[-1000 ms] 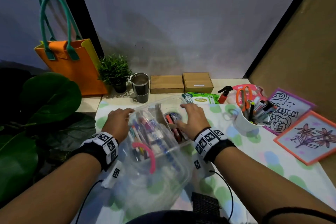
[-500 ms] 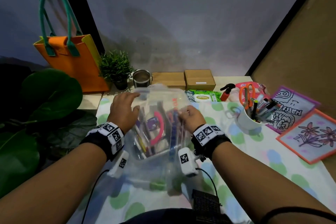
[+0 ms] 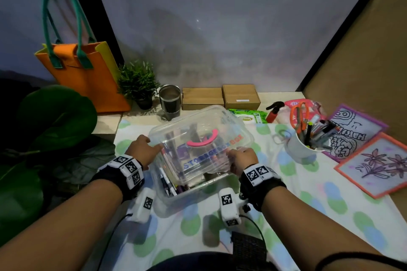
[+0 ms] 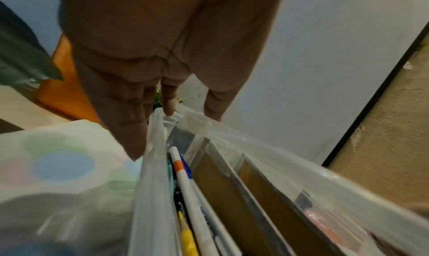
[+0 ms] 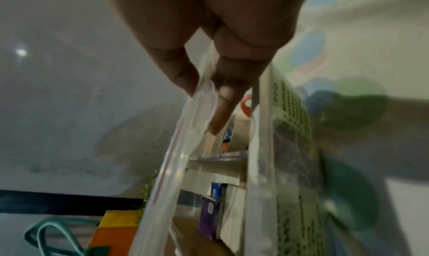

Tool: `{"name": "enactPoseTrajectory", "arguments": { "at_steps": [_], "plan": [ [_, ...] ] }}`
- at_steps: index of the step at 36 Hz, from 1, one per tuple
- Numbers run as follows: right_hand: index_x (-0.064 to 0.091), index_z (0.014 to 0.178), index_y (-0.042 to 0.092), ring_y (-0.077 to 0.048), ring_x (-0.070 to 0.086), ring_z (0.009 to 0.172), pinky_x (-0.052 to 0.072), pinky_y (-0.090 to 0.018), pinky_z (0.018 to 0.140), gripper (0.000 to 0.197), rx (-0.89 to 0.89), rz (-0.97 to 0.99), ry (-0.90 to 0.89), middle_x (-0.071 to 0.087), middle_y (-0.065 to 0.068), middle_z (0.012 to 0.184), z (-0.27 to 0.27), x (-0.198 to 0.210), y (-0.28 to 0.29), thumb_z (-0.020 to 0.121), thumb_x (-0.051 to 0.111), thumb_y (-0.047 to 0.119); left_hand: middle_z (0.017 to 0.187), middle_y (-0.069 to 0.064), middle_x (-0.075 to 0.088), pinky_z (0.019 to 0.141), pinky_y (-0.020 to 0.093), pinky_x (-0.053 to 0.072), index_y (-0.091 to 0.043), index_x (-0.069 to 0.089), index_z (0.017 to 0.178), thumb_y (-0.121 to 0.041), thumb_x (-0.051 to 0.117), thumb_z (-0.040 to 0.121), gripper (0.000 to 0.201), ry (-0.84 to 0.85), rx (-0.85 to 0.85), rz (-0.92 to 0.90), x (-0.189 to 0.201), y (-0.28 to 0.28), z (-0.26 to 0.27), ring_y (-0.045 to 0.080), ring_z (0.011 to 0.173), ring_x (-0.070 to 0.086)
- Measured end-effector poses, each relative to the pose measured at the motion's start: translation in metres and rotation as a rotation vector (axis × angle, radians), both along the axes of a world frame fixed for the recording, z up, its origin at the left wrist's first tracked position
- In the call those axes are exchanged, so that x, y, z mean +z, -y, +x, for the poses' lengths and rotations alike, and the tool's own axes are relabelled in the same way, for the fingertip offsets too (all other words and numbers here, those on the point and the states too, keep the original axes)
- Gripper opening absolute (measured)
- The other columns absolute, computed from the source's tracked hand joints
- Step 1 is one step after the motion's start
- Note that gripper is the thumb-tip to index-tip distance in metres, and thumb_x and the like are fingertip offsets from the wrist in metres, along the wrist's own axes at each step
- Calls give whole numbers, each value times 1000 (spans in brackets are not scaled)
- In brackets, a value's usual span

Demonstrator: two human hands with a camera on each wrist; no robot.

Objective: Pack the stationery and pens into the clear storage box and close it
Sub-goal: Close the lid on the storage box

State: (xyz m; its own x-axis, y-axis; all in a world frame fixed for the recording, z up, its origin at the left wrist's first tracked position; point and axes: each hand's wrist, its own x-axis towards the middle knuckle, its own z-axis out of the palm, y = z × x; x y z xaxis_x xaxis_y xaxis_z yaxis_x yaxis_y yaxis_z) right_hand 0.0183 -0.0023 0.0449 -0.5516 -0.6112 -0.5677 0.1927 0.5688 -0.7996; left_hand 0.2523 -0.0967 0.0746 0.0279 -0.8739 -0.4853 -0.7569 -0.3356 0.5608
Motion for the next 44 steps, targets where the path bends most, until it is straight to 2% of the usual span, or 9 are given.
{"name": "enactPoseTrajectory", "arguments": {
  "at_steps": [5, 12, 17, 20, 24, 27, 30, 34, 44],
  "plan": [
    [55, 70, 1, -26, 56, 49, 57, -44, 58, 14, 57, 52, 86, 55, -13, 54, -4, 16, -8, 80, 62, 7, 84, 13, 57, 66, 44, 59, 0, 52, 93, -28, 67, 85, 32, -43, 22, 22, 9, 0, 0, 30, 74, 59],
    [50, 59, 0, -20, 54, 28, 47, -23, 40, 31, 74, 162, -71, 56, -18, 55, -19, 21, -2, 87, 50, 13, 119, 28, 60, 79, 48, 58, 8, 54, 120, -7, 52, 90, 32, 14, 4, 16, 7, 0, 2, 42, 103, 63],
    [48, 61, 4, -37, 65, 74, 53, -39, 71, 26, 178, 206, -433, 62, -21, 72, -22, 18, 11, 79, 57, 20, 118, 21, 55, 72, 46, 59, -5, 47, 123, -10, 63, 84, 42, -29, 89, 25, 3, -2, 5, 40, 100, 61],
    [54, 92, 4, -36, 60, 96, 46, -34, 81, 18, 49, 134, -490, 59, -18, 98, -30, 20, 20, 83, 59, 19, 113, 22, 56, 72, 48, 59, -10, 39, 124, -12, 65, 82, 49, -26, 89, 18, 2, -3, 5, 40, 97, 61],
    [42, 136, 10, -33, 53, 119, 45, -40, 100, 55, 62, 34, -370, 49, -13, 136, -45, 17, 31, 87, 62, 24, 105, 18, 56, 72, 47, 59, -16, 31, 133, -18, 68, 81, 64, -20, 80, 2, 2, -4, 3, 39, 93, 62],
    [49, 133, 8, -29, 58, 98, 55, -36, 74, 44, 118, -12, -233, 57, -11, 118, -52, 18, 34, 92, 58, 20, 113, 20, 57, 76, 48, 58, -14, 30, 138, -19, 68, 81, 69, -4, 66, -13, 1, -5, 3, 39, 97, 61],
    [68, 97, 6, -14, 62, 56, 48, -23, 48, 14, 136, -43, -301, 65, -14, 94, -54, 21, 34, 92, 58, 14, 114, 22, 58, 75, 48, 58, -8, 39, 130, -15, 64, 82, 55, 12, 46, -33, 1, -4, 5, 40, 97, 61],
    [61, 93, 10, -6, 51, 27, 46, -21, 40, 10, 111, 2, -310, 59, -10, 65, -51, 23, 27, 86, 62, 4, 114, 24, 61, 85, 48, 55, -4, 52, 120, -12, 59, 81, 41, 8, 56, -96, -3, 2, 15, 40, 97, 63],
    [62, 118, 11, -30, 60, 107, 46, -29, 89, 31, 305, 186, -606, 65, -13, 114, -42, 16, -1, 87, 57, 10, 108, 20, 64, 75, 29, 39, -2, 61, 100, -24, 54, 89, 25, 71, -79, -93, -10, -8, 17, 32, 90, 58]
  ]
}}
